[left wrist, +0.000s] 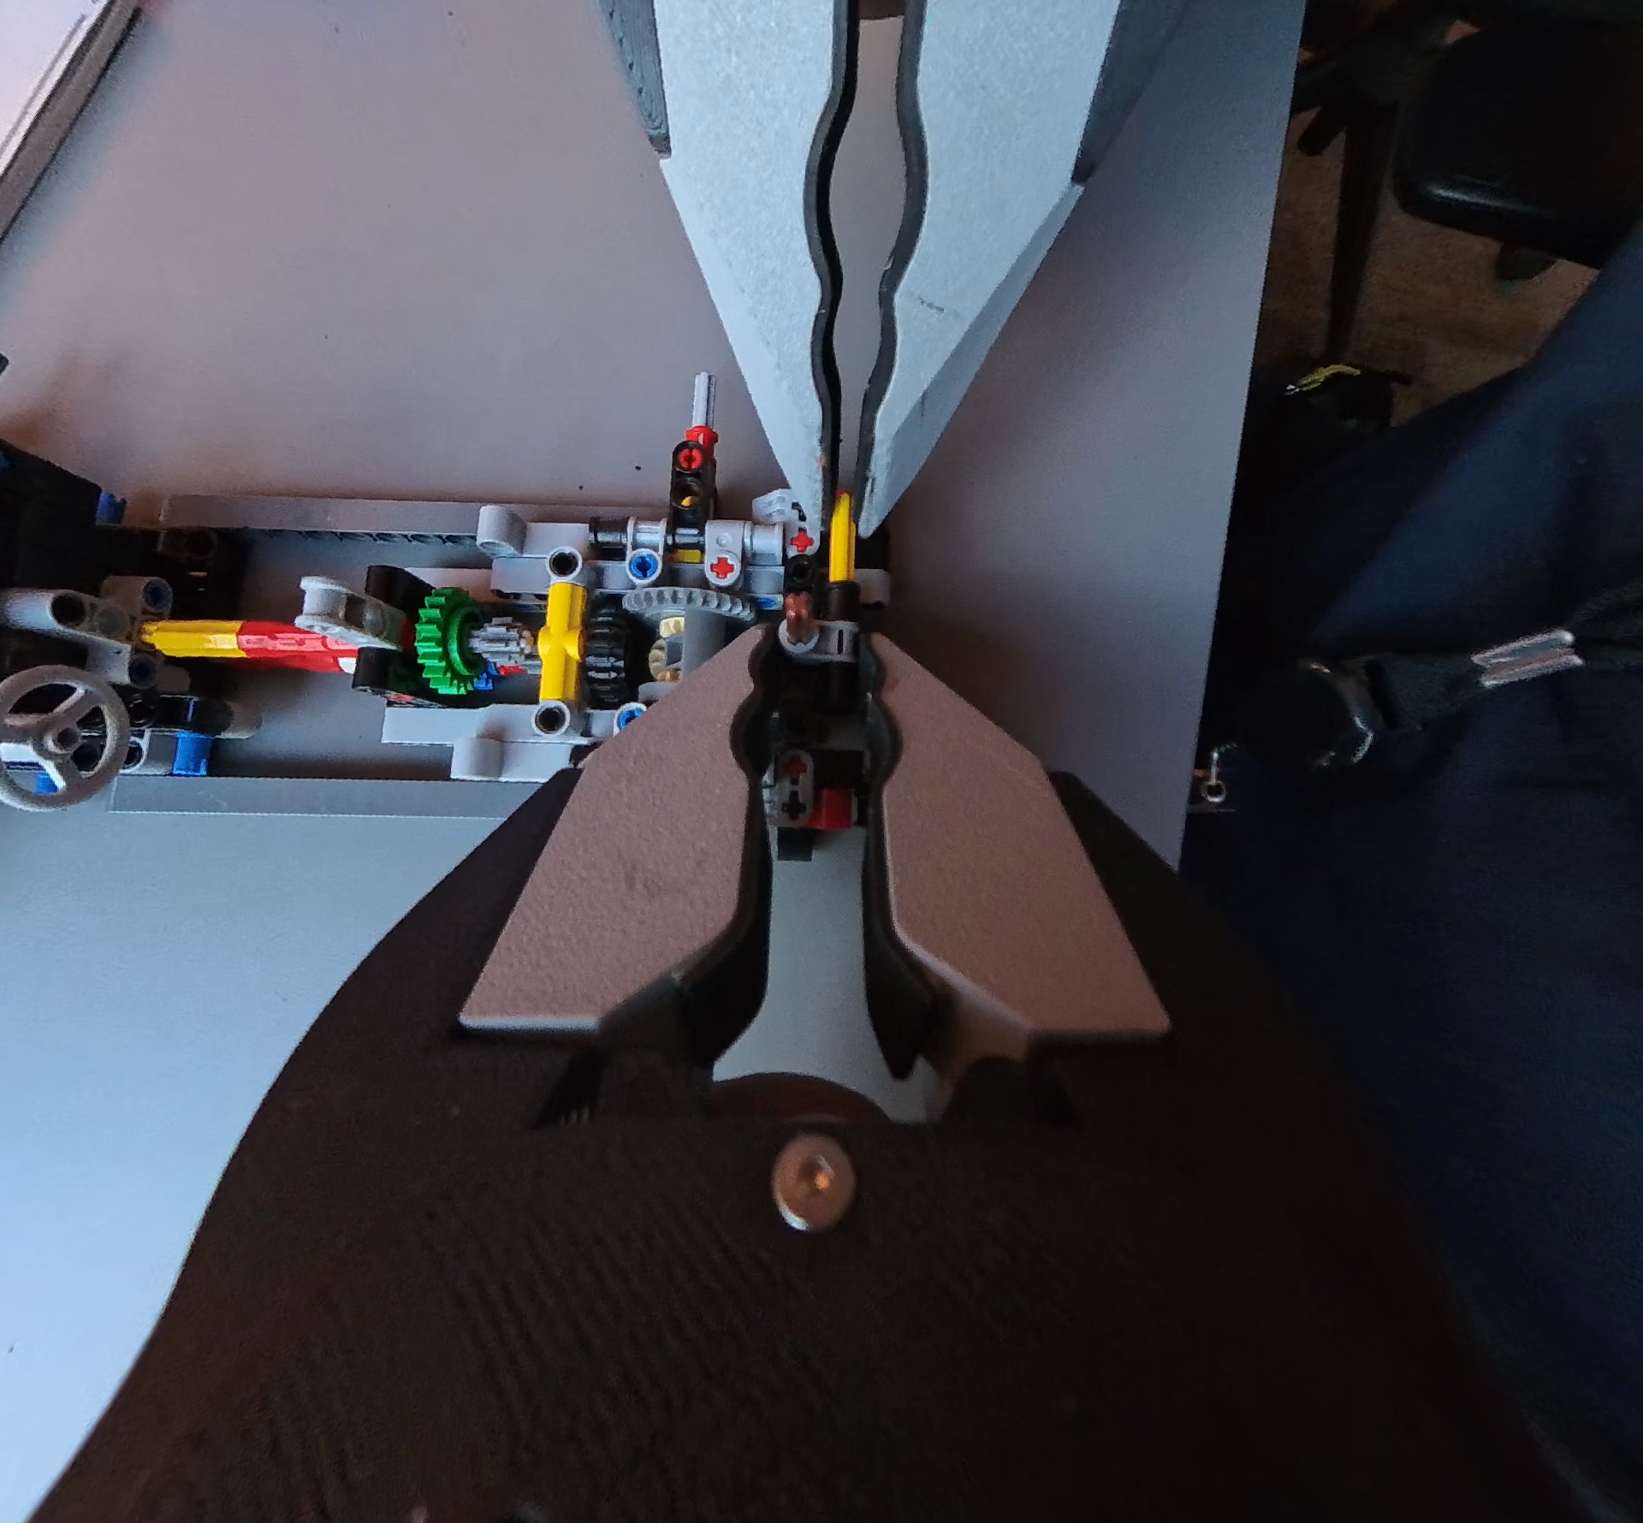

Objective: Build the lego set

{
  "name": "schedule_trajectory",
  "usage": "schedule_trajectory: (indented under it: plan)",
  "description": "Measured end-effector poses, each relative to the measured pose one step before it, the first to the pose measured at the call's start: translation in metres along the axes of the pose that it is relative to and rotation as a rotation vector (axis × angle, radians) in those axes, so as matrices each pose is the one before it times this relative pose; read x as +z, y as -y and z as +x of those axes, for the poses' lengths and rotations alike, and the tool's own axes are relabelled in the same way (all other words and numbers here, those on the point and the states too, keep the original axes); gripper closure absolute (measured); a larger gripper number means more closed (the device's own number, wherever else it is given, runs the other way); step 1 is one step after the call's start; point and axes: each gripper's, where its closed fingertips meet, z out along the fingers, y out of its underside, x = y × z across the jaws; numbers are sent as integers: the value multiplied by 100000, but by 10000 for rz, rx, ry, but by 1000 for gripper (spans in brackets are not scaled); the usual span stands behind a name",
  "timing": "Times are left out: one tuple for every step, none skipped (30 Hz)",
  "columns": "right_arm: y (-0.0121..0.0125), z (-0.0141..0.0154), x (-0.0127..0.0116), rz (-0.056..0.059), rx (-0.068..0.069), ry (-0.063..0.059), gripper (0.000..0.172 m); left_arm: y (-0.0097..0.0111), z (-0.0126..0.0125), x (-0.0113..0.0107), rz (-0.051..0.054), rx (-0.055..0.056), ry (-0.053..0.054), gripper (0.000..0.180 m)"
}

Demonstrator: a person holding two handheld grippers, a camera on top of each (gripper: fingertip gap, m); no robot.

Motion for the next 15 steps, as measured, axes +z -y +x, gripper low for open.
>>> schedule_trajectory:
  plan:
    - [25,12,34,-37,1,5,171,-12,-1,-5,-61,14,-20,167]
    - [54,2,24,2,-28,4,171,-23,2,-5,-55,17,-17,167]
    - [23,7,23,25,-68,-2,171,-12,-6,0,-42,46,9,168]
    - [18,-5,6,62,-70,22,171,2,-4,4,-28,41,14,168]
    - [32,6,22,95,-77,39,171,-2,9,5,-14,1,-7,168]
    - [44,23,12,121,-82,28,171,-4,-2,2,14,9,-19,168]
    - [34,13,15,119,-31,35,171,2,4,-4,30,-37,-32,168]
    - [68,-8,46,108,-50,7,171,14,1,3,39,-30,-17,168]
    - [165,-69,146,139,-97,-34,171,56,15,41,63,-22,-6,167]
    - [43,-133,204,-16,-108,-11,170,100,108,107,43,-55,-33,168]
    - [59,-20,-25,21,-104,-46,170,-42,20,-20,-27,30,-4,168]
    - [2,11,-3,6,-12,-56,170,1,-13,-6,7,-44,-3,167]
    - [0,-1,23,77,41,-22,170,-29,-1,-15,-26,-62,-4,167]
    - [9,-9,10,133,79,18,170,-20,2,-10,-27,39,37,167]
    - [8,-7,1,120,71,8,170,9,-12,3,-10,26,28,167]
